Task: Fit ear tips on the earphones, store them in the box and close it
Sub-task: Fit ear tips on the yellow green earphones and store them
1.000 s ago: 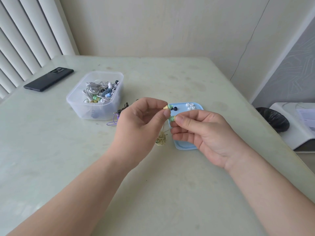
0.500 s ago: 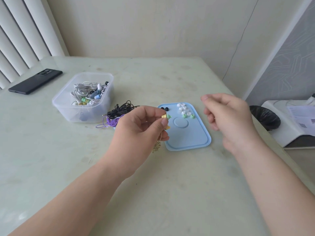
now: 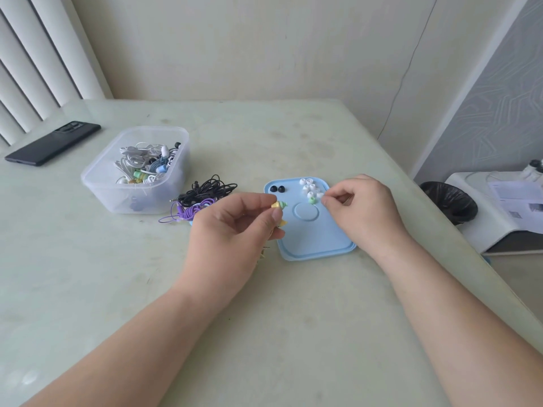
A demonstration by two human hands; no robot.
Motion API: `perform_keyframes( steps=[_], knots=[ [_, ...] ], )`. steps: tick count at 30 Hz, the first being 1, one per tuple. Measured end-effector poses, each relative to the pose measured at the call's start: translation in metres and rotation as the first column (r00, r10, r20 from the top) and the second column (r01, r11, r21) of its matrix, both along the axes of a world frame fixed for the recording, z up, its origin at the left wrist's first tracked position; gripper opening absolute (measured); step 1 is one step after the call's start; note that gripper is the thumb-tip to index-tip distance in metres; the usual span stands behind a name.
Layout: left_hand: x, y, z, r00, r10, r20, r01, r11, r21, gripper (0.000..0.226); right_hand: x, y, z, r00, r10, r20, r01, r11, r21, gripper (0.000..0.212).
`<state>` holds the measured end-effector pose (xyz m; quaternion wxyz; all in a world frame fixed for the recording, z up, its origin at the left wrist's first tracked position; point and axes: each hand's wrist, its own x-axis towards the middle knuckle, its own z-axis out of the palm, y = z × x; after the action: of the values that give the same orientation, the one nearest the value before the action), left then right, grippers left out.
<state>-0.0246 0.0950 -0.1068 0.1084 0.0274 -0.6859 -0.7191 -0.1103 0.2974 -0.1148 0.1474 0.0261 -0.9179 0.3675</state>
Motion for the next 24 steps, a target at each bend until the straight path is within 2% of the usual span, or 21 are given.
perform_keyframes(
  steps=[2, 4, 7, 11, 13, 16, 24],
  knots=[
    [0.002, 0.002, 0.0, 1.0, -0.008, 0.001, 0.008, 1.0, -0.001, 0.01, 0.005, -0.001, 0.006, 1.0, -0.016, -0.008, 0.016, 0.998, -0.069, 0.008],
    [0.001, 0.001, 0.0, 1.0, 0.002, -0.013, -0.002, 1.0, 0.003, 0.01, 0.013, -0.004, 0.018, 1.0, 0.004, -0.013, -0.007, 0.971, -0.238, 0.01],
    [0.0, 0.003, -0.001, 0.998, 0.012, -0.059, -0.014, 0.999, -0.039, 0.012, 0.029, -0.018, 0.03, 0.988, 0.152, 0.027, -0.115, 0.84, -0.53, 0.01],
    [0.001, 0.003, -0.005, 0.997, 0.005, -0.08, -0.008, 0.999, -0.032, 0.013, 0.038, -0.033, 0.026, 0.921, 0.362, 0.142, -0.159, 0.685, -0.711, 0.01],
    [0.0, 0.001, -0.005, 0.997, 0.004, -0.083, -0.004, 1.0, 0.0, 0.012, 0.041, -0.036, 0.024, 0.861, 0.474, 0.183, -0.168, 0.605, -0.778, 0.013],
    [-0.001, 0.001, -0.006, 0.996, -0.003, -0.088, 0.004, 1.0, 0.018, 0.01, 0.041, -0.037, 0.022, 0.823, 0.535, 0.193, -0.147, 0.527, -0.837, 0.017],
    [-0.003, -0.001, -0.008, 0.997, -0.015, -0.079, 0.016, 1.0, 0.023, 0.011, 0.041, -0.038, 0.024, 0.772, 0.604, 0.197, -0.088, 0.409, -0.908, 0.017]
  ],
)
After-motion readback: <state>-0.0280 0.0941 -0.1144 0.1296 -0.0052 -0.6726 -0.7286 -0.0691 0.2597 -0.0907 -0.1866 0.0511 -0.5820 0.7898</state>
